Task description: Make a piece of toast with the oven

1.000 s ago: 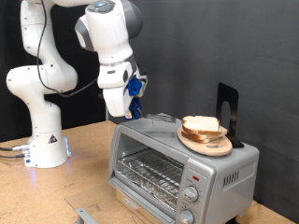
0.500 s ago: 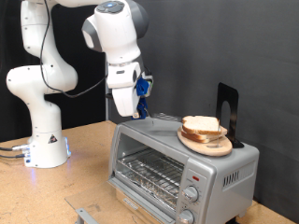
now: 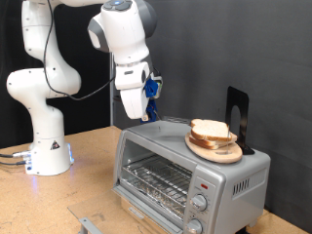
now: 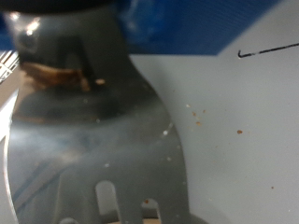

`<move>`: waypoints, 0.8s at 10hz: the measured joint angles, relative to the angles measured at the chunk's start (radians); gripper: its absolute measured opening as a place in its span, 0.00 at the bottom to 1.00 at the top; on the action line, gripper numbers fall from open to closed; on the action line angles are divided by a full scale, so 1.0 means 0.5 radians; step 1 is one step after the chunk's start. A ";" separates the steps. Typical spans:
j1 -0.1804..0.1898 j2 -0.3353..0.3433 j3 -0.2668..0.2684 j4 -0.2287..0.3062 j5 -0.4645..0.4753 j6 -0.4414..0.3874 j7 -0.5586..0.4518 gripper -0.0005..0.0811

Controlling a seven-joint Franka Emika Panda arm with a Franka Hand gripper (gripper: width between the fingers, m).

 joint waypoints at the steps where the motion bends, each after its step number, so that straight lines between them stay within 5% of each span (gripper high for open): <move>1: -0.004 0.000 -0.004 0.004 0.000 0.000 0.005 0.50; 8: -0.031 0.156 -0.032 0.107 -0.030 0.000 0.108 0.50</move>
